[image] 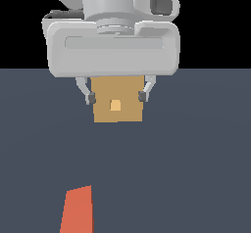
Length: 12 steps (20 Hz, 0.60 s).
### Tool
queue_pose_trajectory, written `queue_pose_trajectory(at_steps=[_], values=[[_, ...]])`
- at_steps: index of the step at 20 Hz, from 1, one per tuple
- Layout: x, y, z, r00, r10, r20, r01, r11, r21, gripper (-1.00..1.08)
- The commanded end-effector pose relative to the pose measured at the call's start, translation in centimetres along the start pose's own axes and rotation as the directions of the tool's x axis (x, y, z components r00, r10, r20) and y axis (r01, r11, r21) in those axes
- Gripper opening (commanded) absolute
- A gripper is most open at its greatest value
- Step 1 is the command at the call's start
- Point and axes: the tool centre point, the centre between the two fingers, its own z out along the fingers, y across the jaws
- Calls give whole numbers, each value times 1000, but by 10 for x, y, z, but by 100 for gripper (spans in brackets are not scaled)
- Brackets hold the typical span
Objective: Insert the peg into the horizontal hole in a box.
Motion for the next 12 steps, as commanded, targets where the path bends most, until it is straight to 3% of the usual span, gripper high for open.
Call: queue_pose_trajectory(at_steps=[1, 12], values=[[-25, -8, 9, 1000, -18, 0, 18, 1000, 2, 100], [-134, -34, 50, 995, -101, -3, 101, 995, 8, 100]])
